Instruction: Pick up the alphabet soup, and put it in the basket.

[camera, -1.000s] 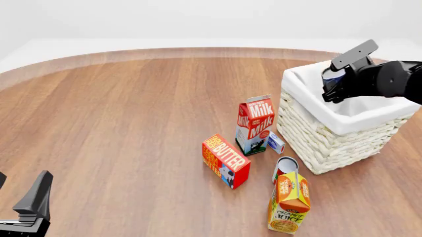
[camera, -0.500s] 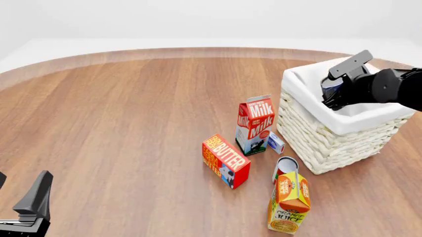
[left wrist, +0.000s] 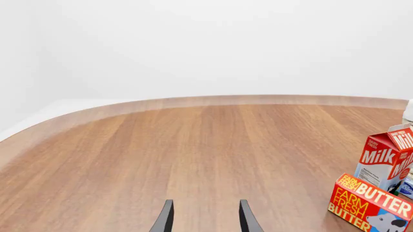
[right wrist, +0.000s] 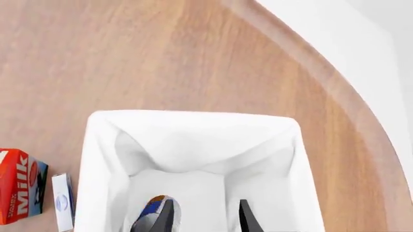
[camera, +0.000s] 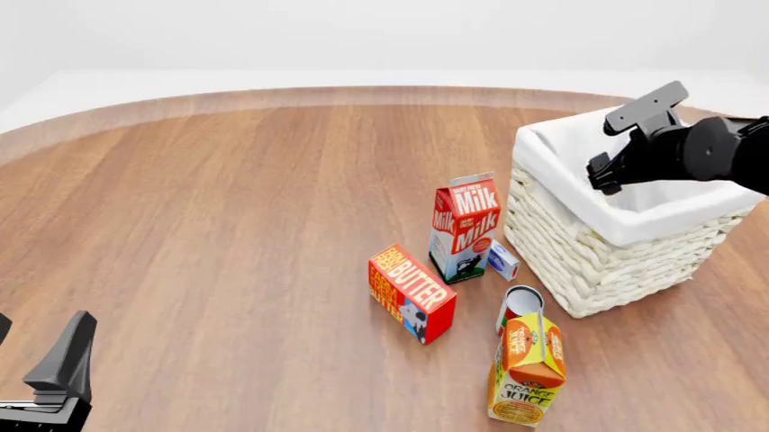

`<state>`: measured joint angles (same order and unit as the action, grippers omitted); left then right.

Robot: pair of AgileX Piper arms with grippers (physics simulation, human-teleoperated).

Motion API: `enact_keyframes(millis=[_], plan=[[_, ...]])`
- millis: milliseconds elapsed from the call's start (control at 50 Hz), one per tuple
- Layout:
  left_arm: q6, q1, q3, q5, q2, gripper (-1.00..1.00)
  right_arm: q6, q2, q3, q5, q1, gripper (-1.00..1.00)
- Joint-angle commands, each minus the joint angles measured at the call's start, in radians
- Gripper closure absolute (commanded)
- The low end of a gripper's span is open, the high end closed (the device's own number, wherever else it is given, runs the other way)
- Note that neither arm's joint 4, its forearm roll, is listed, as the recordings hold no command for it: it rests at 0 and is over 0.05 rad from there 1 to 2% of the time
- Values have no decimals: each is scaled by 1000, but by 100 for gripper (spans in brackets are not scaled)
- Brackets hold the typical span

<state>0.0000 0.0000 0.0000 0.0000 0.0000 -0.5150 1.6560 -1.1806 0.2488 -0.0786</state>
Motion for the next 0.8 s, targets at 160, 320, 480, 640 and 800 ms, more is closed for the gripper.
enact_keyframes(millis=[160,320,480,640,800], plan=[[0,0,0,0,0,-100,14,-26,7,-11,-6,-100],[0,0,0,0,0,-100,24,-55,20,-13,-6,-100],[0,0,0,0,0,-100,37,-89,36,-24,-4,-100],[0,0,0,0,0,-100,56,-144,47,-16,4,-100],[0,0,0,0,0,-100,61,-193,61,-6,11,-100]])
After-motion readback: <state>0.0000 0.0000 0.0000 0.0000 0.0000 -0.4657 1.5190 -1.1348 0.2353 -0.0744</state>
